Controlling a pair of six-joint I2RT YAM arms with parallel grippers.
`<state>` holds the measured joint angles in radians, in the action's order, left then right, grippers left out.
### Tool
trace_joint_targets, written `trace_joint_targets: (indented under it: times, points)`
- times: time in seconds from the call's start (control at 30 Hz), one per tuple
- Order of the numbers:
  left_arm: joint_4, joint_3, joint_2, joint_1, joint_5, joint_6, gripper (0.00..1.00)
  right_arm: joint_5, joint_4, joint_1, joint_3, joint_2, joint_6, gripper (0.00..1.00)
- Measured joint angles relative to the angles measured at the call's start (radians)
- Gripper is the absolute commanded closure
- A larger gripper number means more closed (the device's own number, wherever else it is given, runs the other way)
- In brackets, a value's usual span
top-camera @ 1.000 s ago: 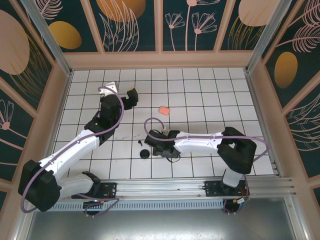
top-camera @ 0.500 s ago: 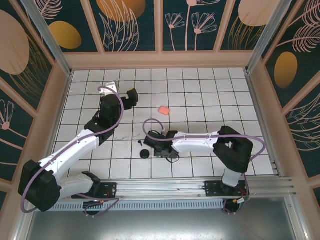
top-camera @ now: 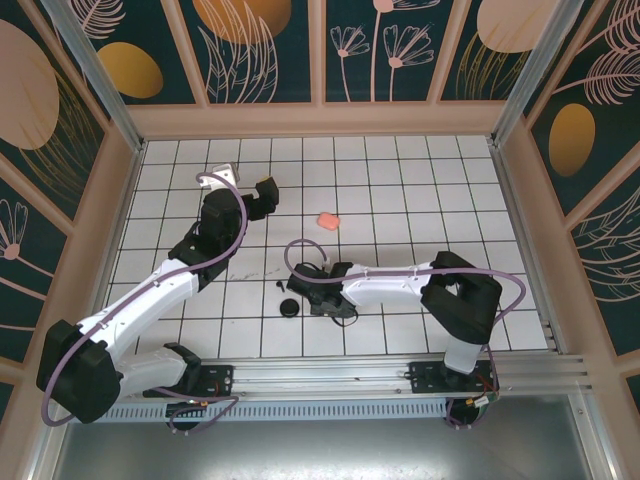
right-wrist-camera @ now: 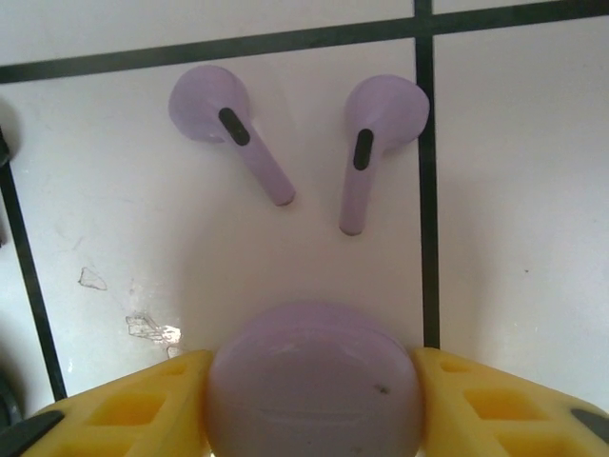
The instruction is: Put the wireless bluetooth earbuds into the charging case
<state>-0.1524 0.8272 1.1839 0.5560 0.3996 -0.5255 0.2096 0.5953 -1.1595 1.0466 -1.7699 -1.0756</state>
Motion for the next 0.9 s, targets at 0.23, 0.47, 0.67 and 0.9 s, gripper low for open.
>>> trace_joint_targets:
  times: [0.23, 0.47, 0.67, 0.9]
  points:
    - [-0.003, -0.001, 0.0, 0.0, -0.034, -0.003, 0.04, 0.0, 0.004, -0.002, 0.0, 0.029, 0.0, 0.63]
    - [-0.085, -0.039, 0.0, 0.0, -0.15, 0.025, 0.03, 0.026, 0.048, 0.005, 0.014, 0.232, 0.002, 0.63]
    - [-0.241, -0.121, 0.0, -0.002, -0.31, 0.034, 0.01, 0.024, 0.033, 0.203, 0.071, 0.408, 0.065, 0.63]
    - [-0.502, -0.217, 0.016, -0.032, -0.528, -0.039, 0.01, -0.035, -0.025, 0.441, 0.149, 0.439, 0.127, 0.63]
